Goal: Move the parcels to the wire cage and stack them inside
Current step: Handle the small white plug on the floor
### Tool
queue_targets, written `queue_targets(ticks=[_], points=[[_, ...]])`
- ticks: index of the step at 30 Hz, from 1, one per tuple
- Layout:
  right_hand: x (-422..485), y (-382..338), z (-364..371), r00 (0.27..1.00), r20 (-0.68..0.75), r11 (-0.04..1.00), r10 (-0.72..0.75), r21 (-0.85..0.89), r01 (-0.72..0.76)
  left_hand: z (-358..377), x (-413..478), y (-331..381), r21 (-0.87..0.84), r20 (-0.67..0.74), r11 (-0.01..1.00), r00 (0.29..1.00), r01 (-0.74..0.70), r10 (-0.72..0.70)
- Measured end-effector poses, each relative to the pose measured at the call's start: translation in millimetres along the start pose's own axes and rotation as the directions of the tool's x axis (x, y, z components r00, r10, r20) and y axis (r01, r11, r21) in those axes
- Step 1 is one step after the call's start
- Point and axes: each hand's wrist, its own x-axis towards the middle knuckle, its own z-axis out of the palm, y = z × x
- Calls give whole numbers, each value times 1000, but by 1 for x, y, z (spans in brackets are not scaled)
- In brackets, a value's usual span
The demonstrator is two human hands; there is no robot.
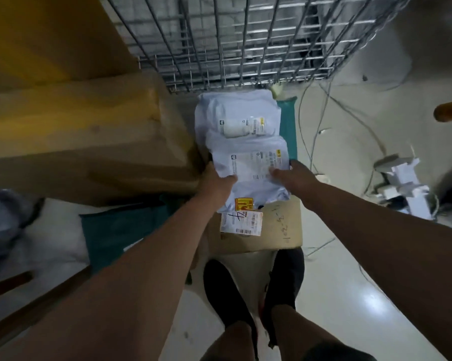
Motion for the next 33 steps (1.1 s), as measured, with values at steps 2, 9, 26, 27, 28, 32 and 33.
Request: queue_targets(ticks=[2, 9, 26, 27, 28, 32, 33], points=[[26, 8, 10, 1000, 6, 1000, 5, 13, -5, 5, 29, -9, 68, -15, 997, 999, -30, 31], [73, 24, 29, 1000, 11, 1000, -12, 9, 12, 14, 78, -33, 69, -35, 996, 998, -48, 50], [-118, -84, -25, 994, 35, 988, -107, -112, 110, -19, -112, 74, -156, -115, 982, 989, -107, 90], [-144, -97, -30, 993, 54, 992, -107, -64, 110, -24, -135, 90, -153, -114, 981, 988, -118, 101], [-169, -110, -36, 991, 66, 993, -112, -27, 114, -30, -157, 105, -142, -106, 981, 988, -129, 114], [-272, -151, -65, 992, 43, 992, -115, 49, 113, -54, -249, 152, -53, 8, 987, 988, -152, 152], [-296, -159, -73, 993, 37, 992, -111, 68, 109, -61, -273, 163, -40, 32, 987, 987, -158, 159]])
